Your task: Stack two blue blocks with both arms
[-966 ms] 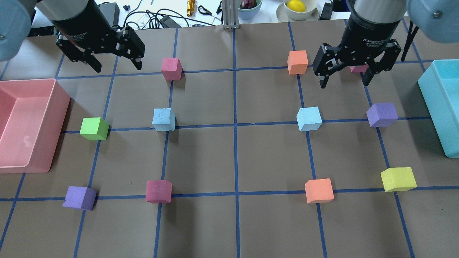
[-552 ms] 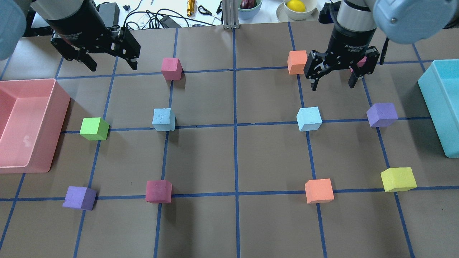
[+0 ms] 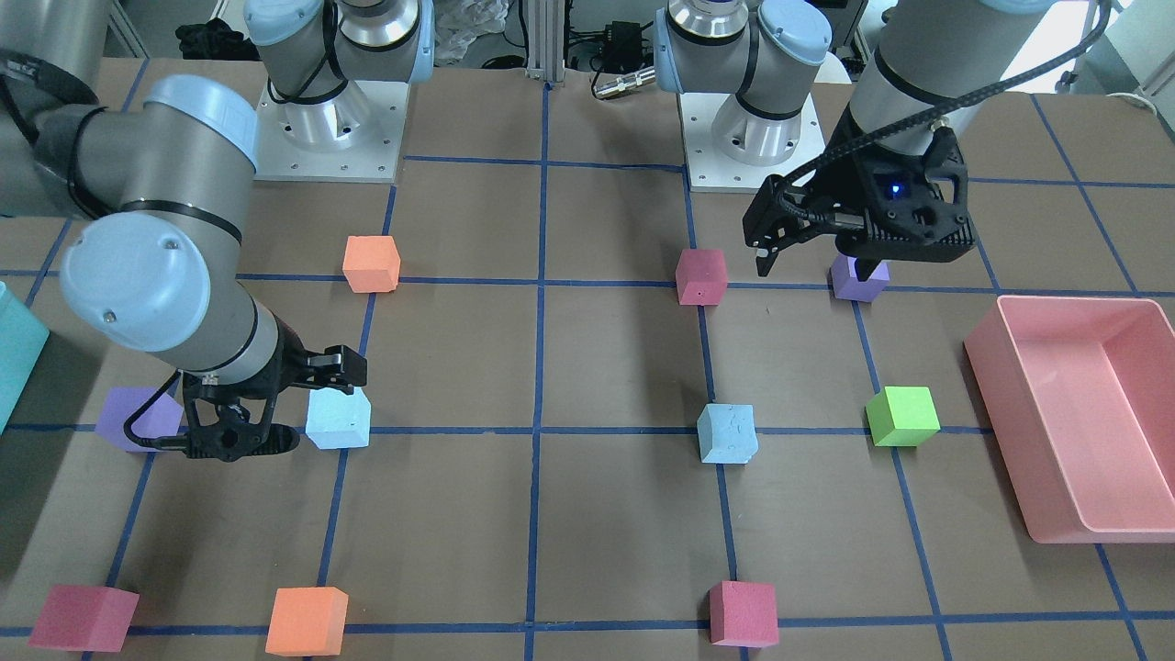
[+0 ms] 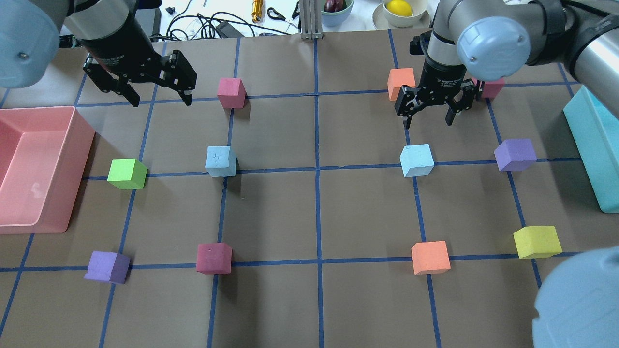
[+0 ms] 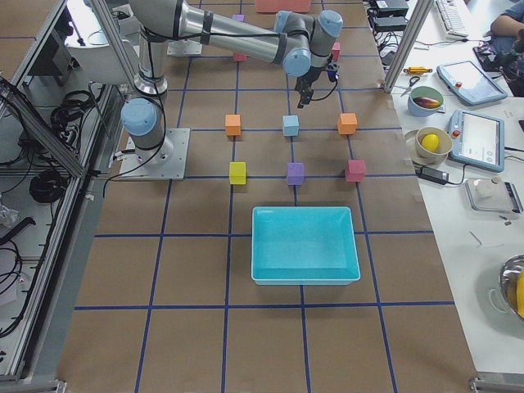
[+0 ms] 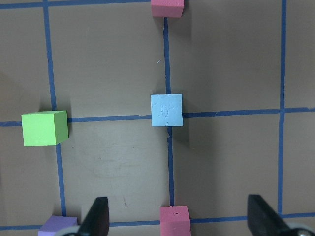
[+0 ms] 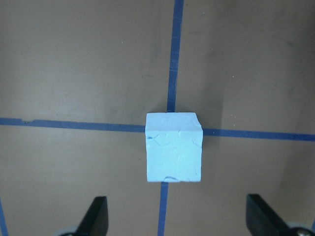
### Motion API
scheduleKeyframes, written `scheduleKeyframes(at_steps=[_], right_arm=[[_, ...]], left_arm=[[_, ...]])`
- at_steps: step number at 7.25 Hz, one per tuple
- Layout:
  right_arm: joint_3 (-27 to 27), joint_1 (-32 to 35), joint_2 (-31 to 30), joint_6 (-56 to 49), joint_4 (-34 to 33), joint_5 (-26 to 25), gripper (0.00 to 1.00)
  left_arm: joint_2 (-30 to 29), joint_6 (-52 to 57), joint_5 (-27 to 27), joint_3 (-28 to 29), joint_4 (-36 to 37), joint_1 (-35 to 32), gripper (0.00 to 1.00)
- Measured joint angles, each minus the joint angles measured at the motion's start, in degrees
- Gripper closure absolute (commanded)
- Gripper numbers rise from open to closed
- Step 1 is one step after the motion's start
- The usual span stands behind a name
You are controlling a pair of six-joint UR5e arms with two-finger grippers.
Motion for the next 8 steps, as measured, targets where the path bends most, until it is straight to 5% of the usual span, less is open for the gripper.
scheduleKeyframes(at_steps=[2,6,7,8], right_arm=[[4.90,0.00,1.57,-0.26,-5.98,-0.10,0.00],[13.98,0.02,2.67,-0.60,-14.40,0.10,0.00],[14.69,0.00,3.20,-1.31,-17.72,-0.09,0.33],[14.95,0.00,3.51,-1.86,-20.01,-0.17,0.84]], left_arm=[[-3.09,-0.19,-0.24,-3.32,4.70,-0.05,0.00],[-8.74,-0.13,-0.37,-16.85,26.53,-0.02,0.00],[-10.53,-0.36,-0.33,-17.88,28.49,0.00,0.00],[-12.19,-0.54,-0.31,-18.28,29.81,-0.02,0.00]])
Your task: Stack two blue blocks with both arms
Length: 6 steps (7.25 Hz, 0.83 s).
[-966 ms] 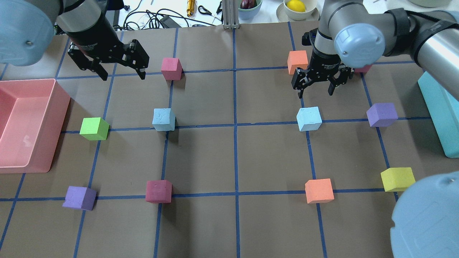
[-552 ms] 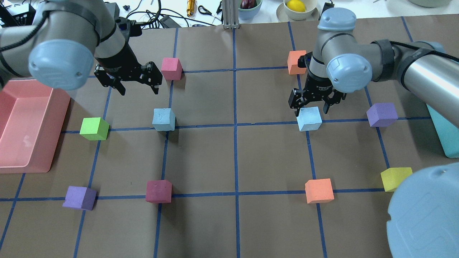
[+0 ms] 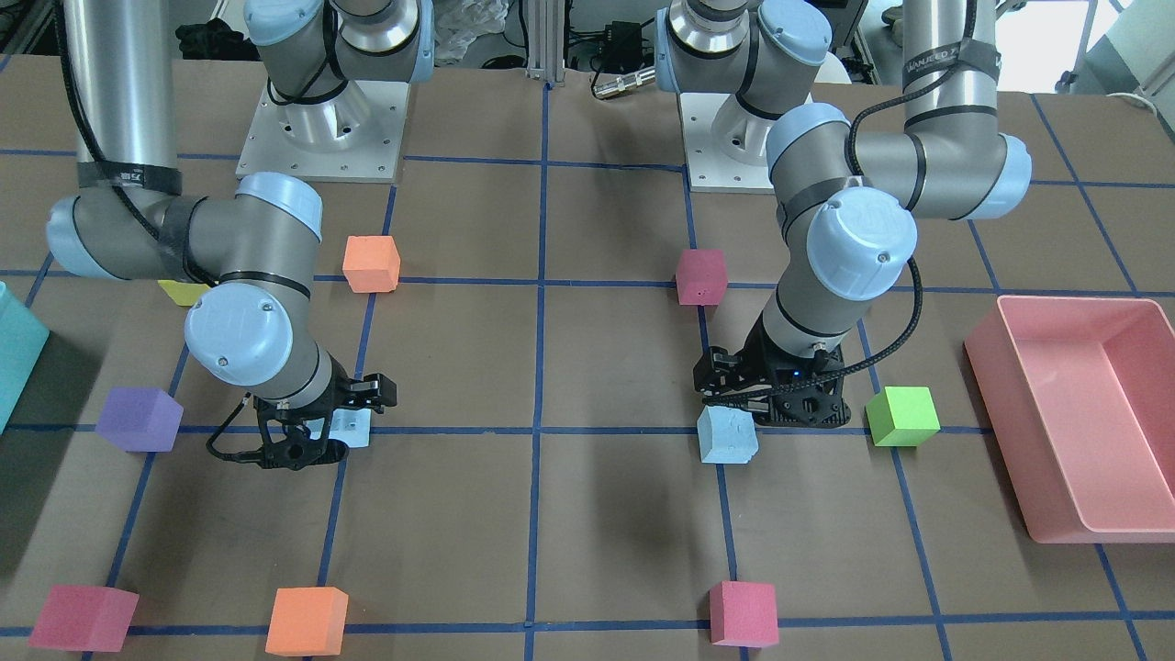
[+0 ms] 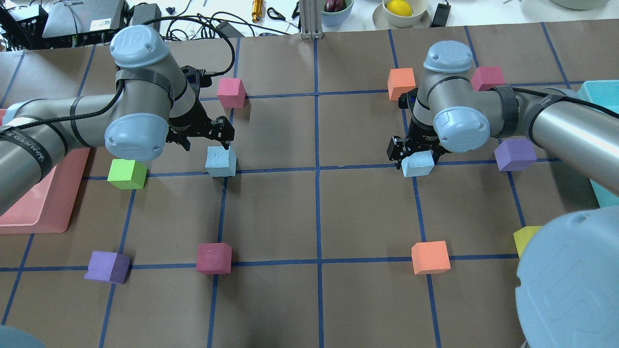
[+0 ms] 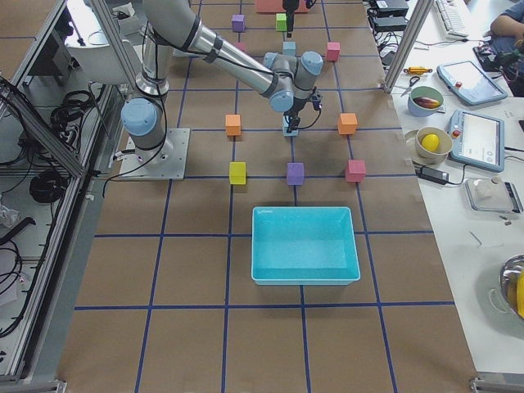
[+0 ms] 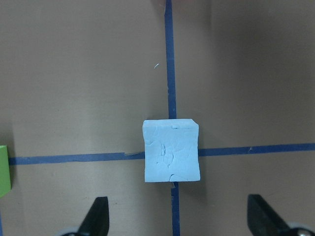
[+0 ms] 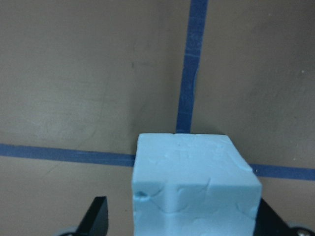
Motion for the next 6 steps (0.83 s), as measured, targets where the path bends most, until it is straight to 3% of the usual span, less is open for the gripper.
scheduleKeyframes(at_steps=[1,4,6], right_arm=[[0.14,0.00,0.10,-0.26,-1.17,-0.04,1.00],[-0.07,0.07,-0.73,0.18,-0.74,0.03,1.00],[-0.12,3.27,-2.88,6.21,1.57,2.73,1.00]], left_arm=[[-1.46,-0.10,0.01,-0.18,1.12,-0.02,0.00],[-4.63,-0.17,-0.02,-0.29,2.96,-0.02,0.00],[-6.44,-0.31,-0.07,-0.38,4.33,-0.04,0.00]])
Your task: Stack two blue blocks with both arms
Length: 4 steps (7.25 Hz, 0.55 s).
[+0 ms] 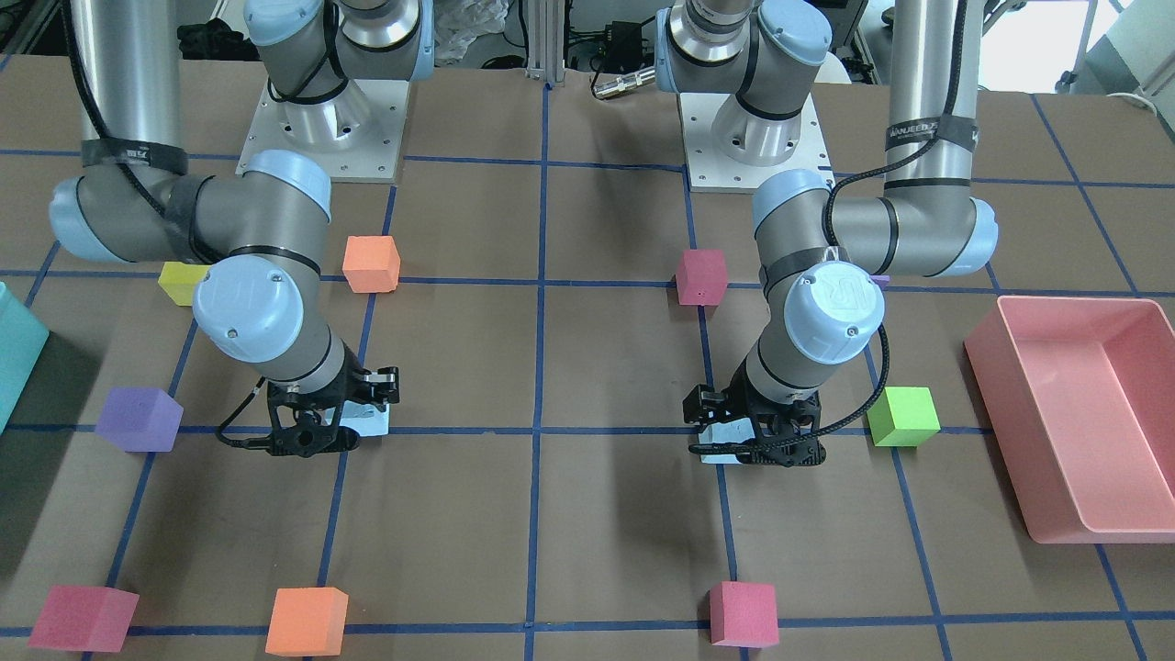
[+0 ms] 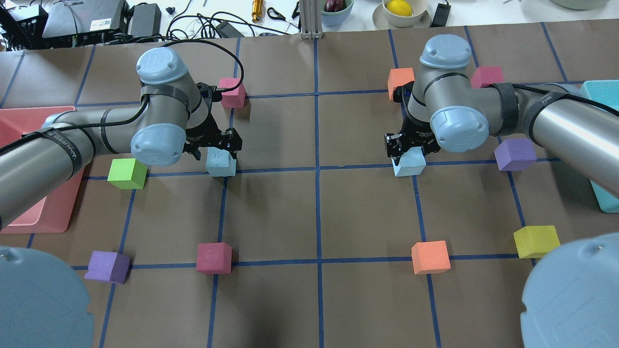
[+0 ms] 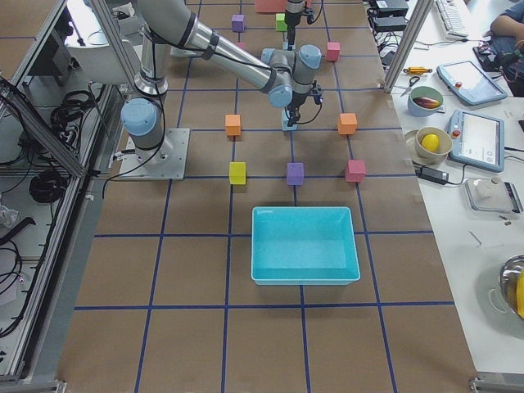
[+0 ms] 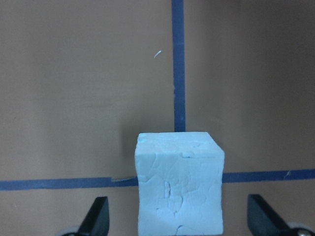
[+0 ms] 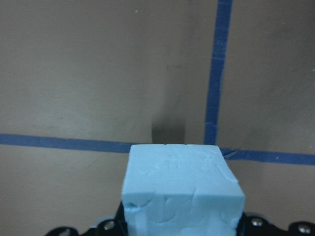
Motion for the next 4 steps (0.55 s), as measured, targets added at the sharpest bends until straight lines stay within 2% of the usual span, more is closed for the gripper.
scheduleKeyframes(at_steps=[2,4], right_arm=[[-0.18,6.87,-0.46,11.64,-0.37,1.66,1.00],[-0.63,11.81,0.16,16.42,-1.78,1.90,1.00]], left_arm=[[-0.72,0.13,0.05,-0.41,0.25,0.00,0.00],[-1.07,0.28,0.21,-0.46,0.89,0.00,0.00]])
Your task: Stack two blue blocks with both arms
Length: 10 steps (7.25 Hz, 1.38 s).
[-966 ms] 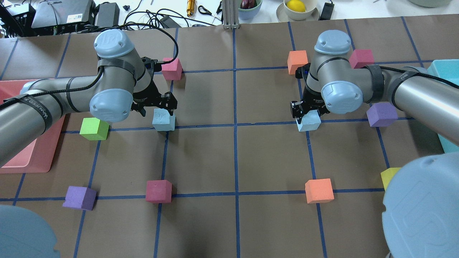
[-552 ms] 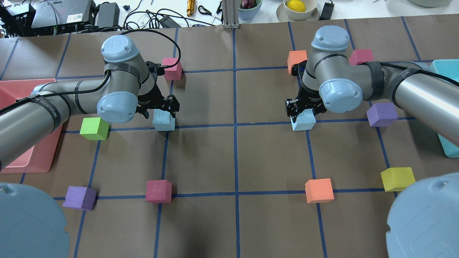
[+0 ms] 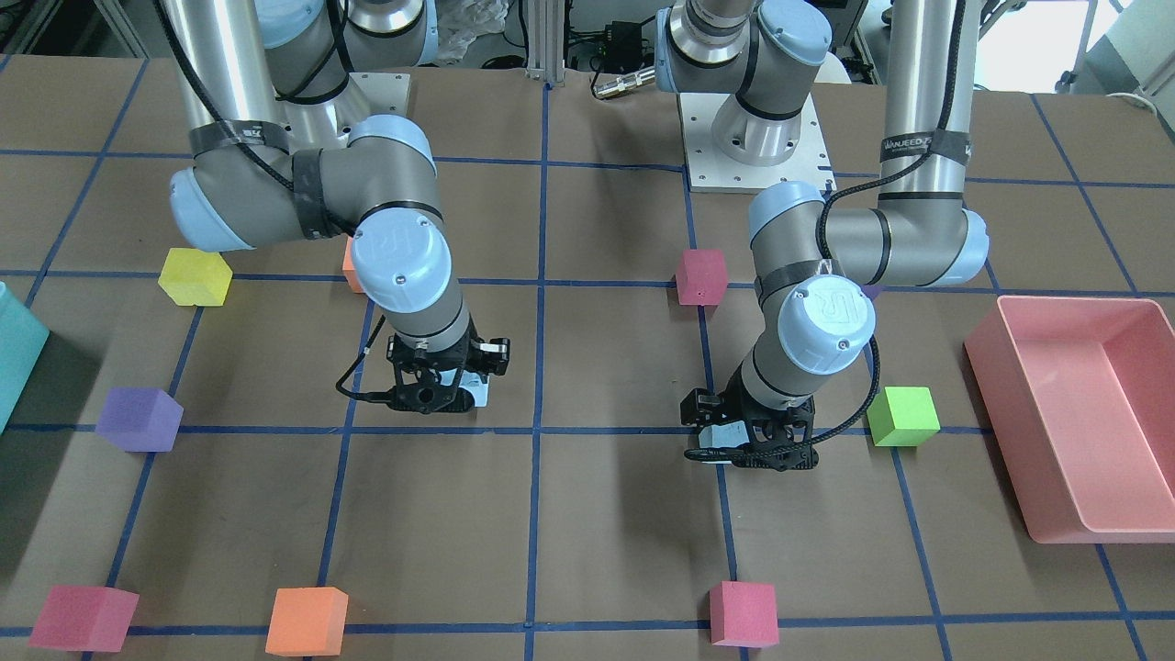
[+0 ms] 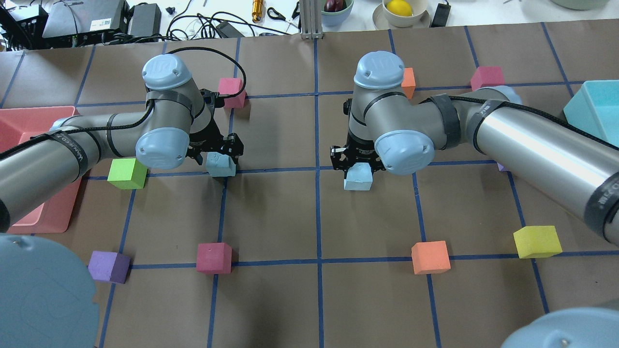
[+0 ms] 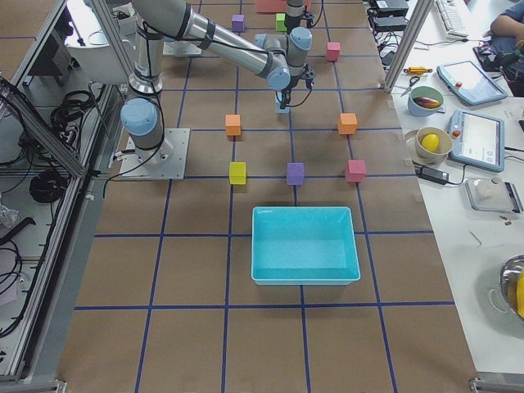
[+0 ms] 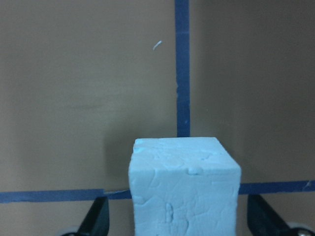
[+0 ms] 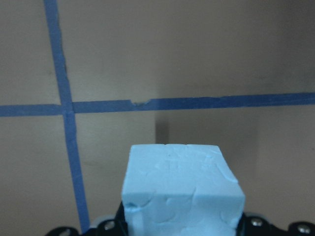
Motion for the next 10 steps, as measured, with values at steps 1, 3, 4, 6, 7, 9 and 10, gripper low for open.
scheduleKeyframes(at_steps=[1,3,4,6,7,9,10], right_arm=[[-0.68,2.05,0.76,2.25,-1.03,0.03,1.00],[-1.95,4.56,2.27,4.97,-1.65,0.07,1.00],[-2.16,5.77,2.81,5.31,-1.75,0.06,1.00],[-2.25,7.26,3.47,5.42,-1.99,0.89,1.00],[-2.27,7.64,3.88,5.41,-2.68,1.97,1.00],[-2.31,7.87,4.67,5.17,-4.04,2.56,1.00],[-2.41,7.85,4.85,4.94,-4.21,2.30,1.00]], left_arm=[[-0.14,-0.13,0.08,0.01,1.10,0.00,0.02],[-0.54,-0.35,0.18,-0.01,2.18,0.00,0.08],[-0.66,-0.37,0.21,0.00,2.32,0.00,0.14],[-0.72,-0.13,0.22,0.07,2.38,0.00,0.34],[-0.73,-0.01,0.23,0.10,2.39,0.00,0.57],[-0.74,0.20,0.29,0.21,2.39,0.00,1.00],[-0.73,0.26,0.30,0.33,2.39,0.00,1.00]])
